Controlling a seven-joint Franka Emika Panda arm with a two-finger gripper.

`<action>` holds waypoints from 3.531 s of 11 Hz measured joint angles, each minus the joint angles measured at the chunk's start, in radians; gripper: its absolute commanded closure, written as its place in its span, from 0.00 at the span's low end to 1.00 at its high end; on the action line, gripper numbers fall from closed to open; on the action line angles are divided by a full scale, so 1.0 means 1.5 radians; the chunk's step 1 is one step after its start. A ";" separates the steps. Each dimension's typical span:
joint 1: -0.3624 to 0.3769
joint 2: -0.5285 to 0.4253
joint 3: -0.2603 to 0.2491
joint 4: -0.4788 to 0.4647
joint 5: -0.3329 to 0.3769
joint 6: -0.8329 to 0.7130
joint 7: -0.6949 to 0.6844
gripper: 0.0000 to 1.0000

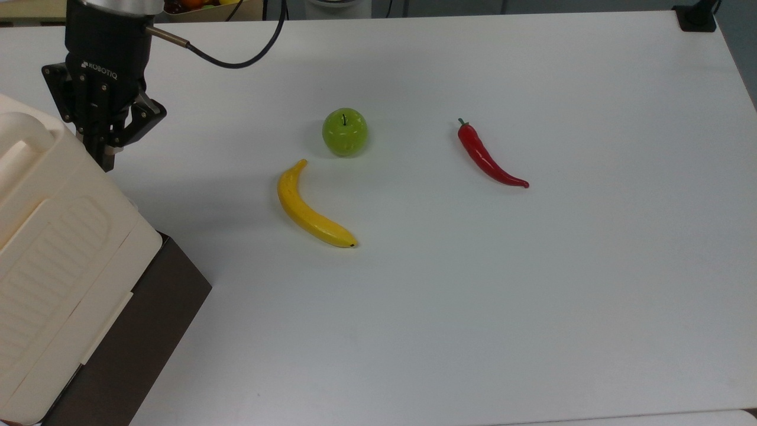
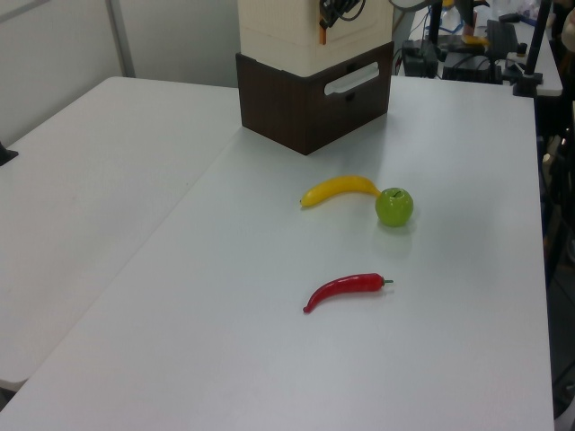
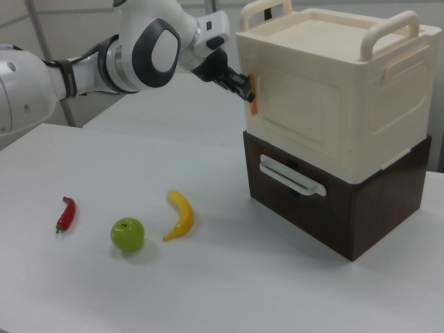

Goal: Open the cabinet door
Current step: 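Pull the door edge outward, swinging the door open on its hinge, then push the door further open around its hinge with the gripper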

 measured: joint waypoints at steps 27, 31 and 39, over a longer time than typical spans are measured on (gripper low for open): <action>0.019 -0.078 0.000 0.060 0.049 -0.079 0.006 0.00; 0.019 -0.032 0.000 0.057 0.049 -0.009 0.006 0.00; 0.019 -0.077 -0.007 0.049 0.049 -0.246 -0.031 0.00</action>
